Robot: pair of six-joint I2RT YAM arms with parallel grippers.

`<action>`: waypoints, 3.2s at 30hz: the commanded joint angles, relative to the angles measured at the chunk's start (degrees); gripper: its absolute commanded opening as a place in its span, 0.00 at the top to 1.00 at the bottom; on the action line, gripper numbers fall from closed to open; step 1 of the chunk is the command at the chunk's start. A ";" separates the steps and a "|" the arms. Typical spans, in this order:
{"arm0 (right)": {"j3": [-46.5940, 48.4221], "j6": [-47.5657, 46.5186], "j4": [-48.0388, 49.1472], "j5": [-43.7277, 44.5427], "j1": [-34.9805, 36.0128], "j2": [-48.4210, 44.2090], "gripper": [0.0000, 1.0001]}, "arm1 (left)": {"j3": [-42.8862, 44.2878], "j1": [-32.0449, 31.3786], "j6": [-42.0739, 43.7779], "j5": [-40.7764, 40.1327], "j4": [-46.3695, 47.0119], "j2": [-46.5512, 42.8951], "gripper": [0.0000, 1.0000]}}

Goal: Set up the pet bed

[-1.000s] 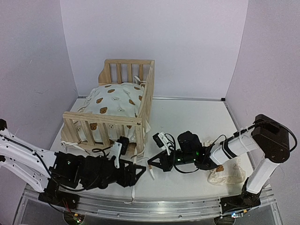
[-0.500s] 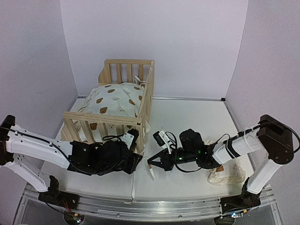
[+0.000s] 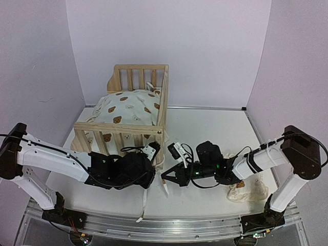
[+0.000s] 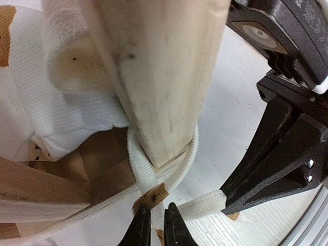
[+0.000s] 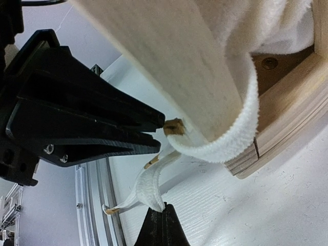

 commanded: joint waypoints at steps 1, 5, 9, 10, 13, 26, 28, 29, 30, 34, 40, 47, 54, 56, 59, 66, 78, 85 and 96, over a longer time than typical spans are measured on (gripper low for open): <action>0.01 1.56 3.32 2.39 0.06 -1.43 1.00 | 1.26 0.16 2.82 0.57 1.73 -1.73 0.91; -0.53 1.31 3.33 2.44 0.00 -2.17 1.00 | -1.82 -0.01 6.90 3.14 7.29 -5.22 0.88; -0.76 1.05 3.40 2.07 0.00 -2.67 1.00 | -3.46 -0.08 13.00 3.81 11.92 -6.91 0.80; -0.88 1.01 3.47 2.07 0.00 -2.76 1.00 | -3.82 -0.08 14.74 3.73 12.91 -7.10 0.78; -0.99 0.92 3.56 1.93 0.00 -2.80 1.00 | -4.92 0.00 19.38 4.31 16.65 -7.24 0.75; -1.19 1.26 3.76 2.46 0.04 -3.31 1.00 | -3.70 1.81 28.29 4.45 21.16 0.53 0.78; -1.34 1.53 3.76 2.75 0.03 -3.40 1.00 | -3.80 1.77 28.12 3.78 21.27 1.53 0.79; -1.35 1.62 3.76 2.81 0.01 -3.40 1.00 | -3.78 1.81 28.09 3.14 21.25 1.97 0.80; -1.36 1.81 3.76 2.92 0.01 -3.33 1.00 | -3.81 1.89 28.26 2.51 21.25 2.37 0.81; -1.68 2.10 3.76 3.95 -0.03 -3.39 1.00 | -3.11 1.86 28.92 -1.21 21.09 3.75 0.89; -1.07 2.51 3.97 6.12 -1.07 -2.43 1.00 | -2.67 1.89 26.42 0.40 20.76 0.40 1.00; 2.28 -0.02 7.02 2.97 -2.20 1.02 1.00 | -4.32 2.92 18.58 12.44 20.50 -3.77 1.00; 1.62 -2.18 15.16 0.25 -2.23 2.70 1.00 | -5.09 4.31 12.98 18.74 22.10 -3.04 1.00; 0.35 -2.72 18.75 0.63 -2.23 2.82 1.00 | -5.33 4.32 12.23 19.23 22.27 -2.65 1.00; 0.02 -5.47 21.39 -1.31 -2.21 3.46 1.00 | -6.18 4.42 10.61 19.57 22.38 -3.22 1.00; 0.41 -11.05 29.02 -0.15 -2.27 7.80 1.00 | -8.61 4.42 5.60 19.73 22.48 -5.27 1.00; 0.73 -10.94 34.17 -0.40 -2.60 11.43 1.00 | -7.25 4.55 5.73 16.71 12.17 -18.23 0.47; 1.14 -10.28 34.25 -1.89 -2.60 11.57 1.00 | -1.63 5.86 26.23 16.12 4.72 -16.73 0.68; 1.36 -10.19 34.17 -3.29 -2.81 10.75 1.00 | -1.43 5.81 53.60 13.06 7.28 -11.49 0.87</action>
